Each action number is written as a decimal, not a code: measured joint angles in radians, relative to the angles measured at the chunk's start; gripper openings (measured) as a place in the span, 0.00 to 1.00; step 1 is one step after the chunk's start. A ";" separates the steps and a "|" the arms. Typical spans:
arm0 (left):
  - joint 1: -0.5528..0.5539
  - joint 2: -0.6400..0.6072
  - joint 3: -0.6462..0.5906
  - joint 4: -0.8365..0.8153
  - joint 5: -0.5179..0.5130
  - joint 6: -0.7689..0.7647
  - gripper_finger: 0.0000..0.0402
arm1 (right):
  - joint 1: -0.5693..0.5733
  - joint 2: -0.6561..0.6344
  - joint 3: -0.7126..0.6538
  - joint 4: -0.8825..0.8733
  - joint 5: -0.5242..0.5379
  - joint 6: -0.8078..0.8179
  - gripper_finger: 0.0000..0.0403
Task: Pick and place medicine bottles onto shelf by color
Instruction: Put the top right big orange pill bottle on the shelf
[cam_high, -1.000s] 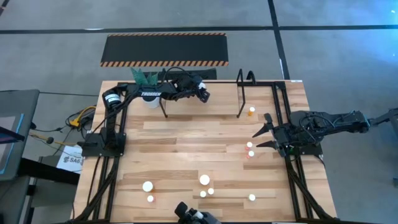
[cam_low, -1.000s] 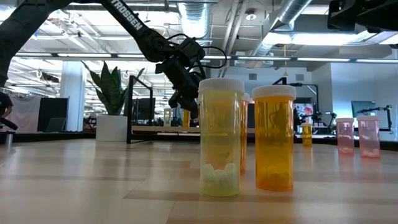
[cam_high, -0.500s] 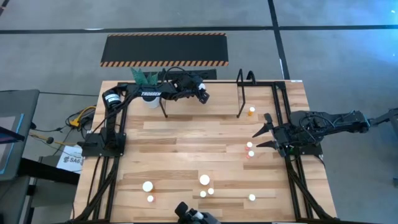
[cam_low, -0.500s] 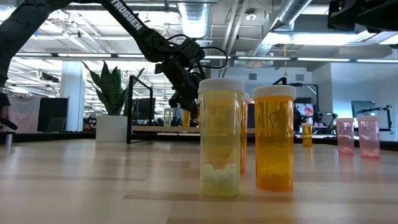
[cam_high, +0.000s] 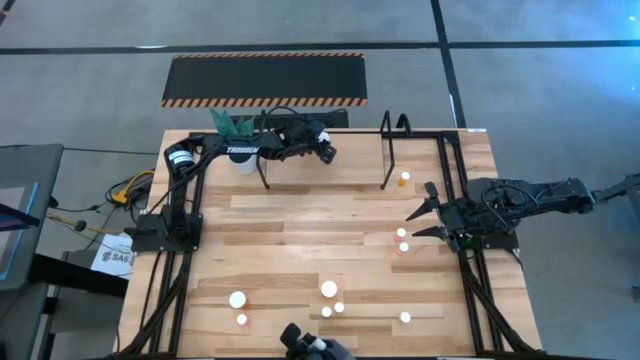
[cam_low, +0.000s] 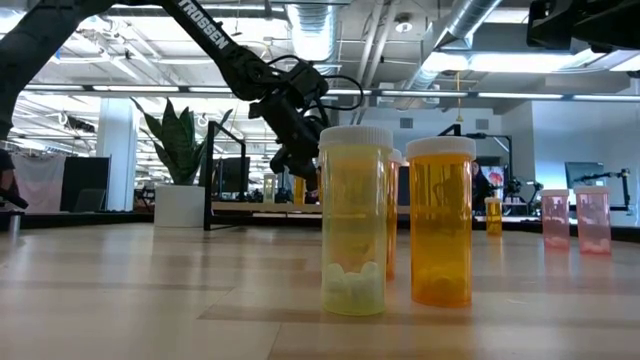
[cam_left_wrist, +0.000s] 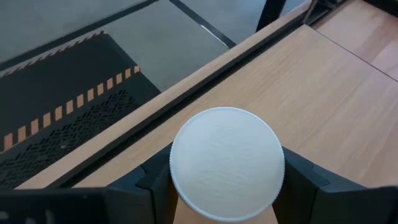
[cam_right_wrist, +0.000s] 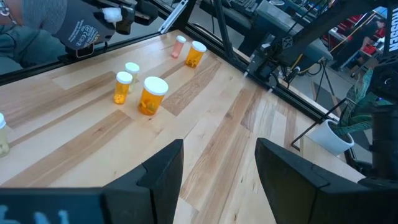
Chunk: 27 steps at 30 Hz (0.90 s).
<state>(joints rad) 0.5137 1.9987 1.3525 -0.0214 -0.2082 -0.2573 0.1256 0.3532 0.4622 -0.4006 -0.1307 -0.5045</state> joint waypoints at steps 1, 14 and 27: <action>0.000 0.000 0.000 0.005 -0.003 0.000 0.45 | 0.000 0.000 0.000 0.000 0.000 0.000 0.55; 0.010 0.047 0.045 0.040 0.042 -0.018 0.49 | 0.000 0.000 0.000 -0.004 0.000 0.000 0.55; 0.004 0.047 0.066 -0.024 0.010 -0.038 0.49 | 0.000 0.000 0.000 -0.006 0.000 0.000 0.55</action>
<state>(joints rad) 0.5174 2.0460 1.4189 -0.0454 -0.1979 -0.2955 0.1256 0.3534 0.4622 -0.4068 -0.1307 -0.5045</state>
